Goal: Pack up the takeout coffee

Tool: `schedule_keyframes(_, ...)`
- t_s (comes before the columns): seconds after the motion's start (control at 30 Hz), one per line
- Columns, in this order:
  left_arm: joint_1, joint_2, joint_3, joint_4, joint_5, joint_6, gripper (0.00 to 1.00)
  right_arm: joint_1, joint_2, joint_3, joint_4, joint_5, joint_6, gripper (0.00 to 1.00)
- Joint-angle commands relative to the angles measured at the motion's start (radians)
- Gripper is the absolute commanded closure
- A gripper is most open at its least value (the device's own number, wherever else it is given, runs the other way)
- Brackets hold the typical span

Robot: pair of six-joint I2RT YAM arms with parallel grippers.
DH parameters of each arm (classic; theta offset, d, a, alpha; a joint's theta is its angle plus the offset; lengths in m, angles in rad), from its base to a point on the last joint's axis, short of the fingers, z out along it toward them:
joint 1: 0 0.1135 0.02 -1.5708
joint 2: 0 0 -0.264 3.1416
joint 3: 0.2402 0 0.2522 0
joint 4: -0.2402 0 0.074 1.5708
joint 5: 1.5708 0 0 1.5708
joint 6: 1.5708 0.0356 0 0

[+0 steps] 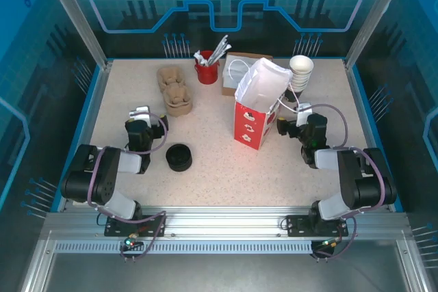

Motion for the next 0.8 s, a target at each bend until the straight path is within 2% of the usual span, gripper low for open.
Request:
schedule_keyframes(0.0,0.002,0.008,0.018,0.032,0.016,0.019,0.01,0.001,0.008,0.012,0.019,-0.013,-0.009,0.00)
schedule_keyframes(0.77,-0.002,-0.017,0.011,0.026,0.032,0.032,0.01,-0.010,-0.031,-0.002,0.014,-0.010,0.005,0.00)
